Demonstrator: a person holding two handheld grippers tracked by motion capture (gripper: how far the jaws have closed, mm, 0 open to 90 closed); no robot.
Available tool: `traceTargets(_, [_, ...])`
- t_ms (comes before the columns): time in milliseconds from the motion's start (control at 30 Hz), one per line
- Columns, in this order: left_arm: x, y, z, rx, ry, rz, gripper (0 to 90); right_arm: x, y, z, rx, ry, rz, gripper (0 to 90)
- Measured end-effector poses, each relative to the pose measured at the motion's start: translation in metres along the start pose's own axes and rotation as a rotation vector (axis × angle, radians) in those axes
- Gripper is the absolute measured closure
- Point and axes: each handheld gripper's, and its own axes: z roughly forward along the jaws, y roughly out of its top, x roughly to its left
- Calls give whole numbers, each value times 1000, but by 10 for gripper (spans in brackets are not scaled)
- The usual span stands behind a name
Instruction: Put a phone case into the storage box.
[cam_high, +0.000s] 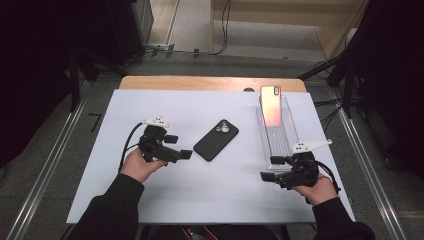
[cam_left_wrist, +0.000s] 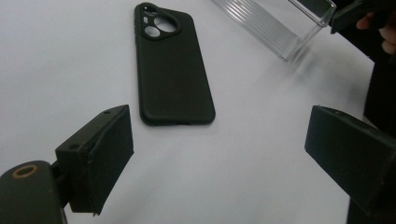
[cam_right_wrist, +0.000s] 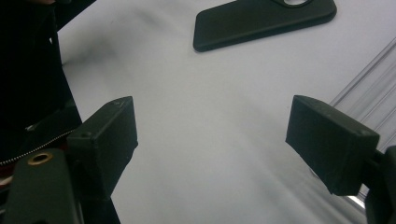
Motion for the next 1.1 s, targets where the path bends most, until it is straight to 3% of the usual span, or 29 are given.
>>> traceTargets(67, [0, 4, 6, 2, 1, 10, 81, 0, 0, 0, 2, 0, -1, 148])
traceTargets(200, [1, 14, 16, -25, -37, 16, 78, 0, 0, 0, -3, 6, 5, 148])
traceTargets(400, [2, 26, 32, -16, 2, 59, 78, 0, 1, 0, -9, 9, 0, 148])
traceTargets(633, [10, 35, 56, 1, 16, 51, 78, -3, 1, -1, -15, 0, 7, 148])
traceTargets(900, [9, 45, 86, 12, 31, 61, 77, -4, 1, -1, -10, -2, 9, 148])
traceTargets(1100, [9, 46, 100, 6, 73, 73, 77, -5, 0, 0, -5, 2, 9, 148])
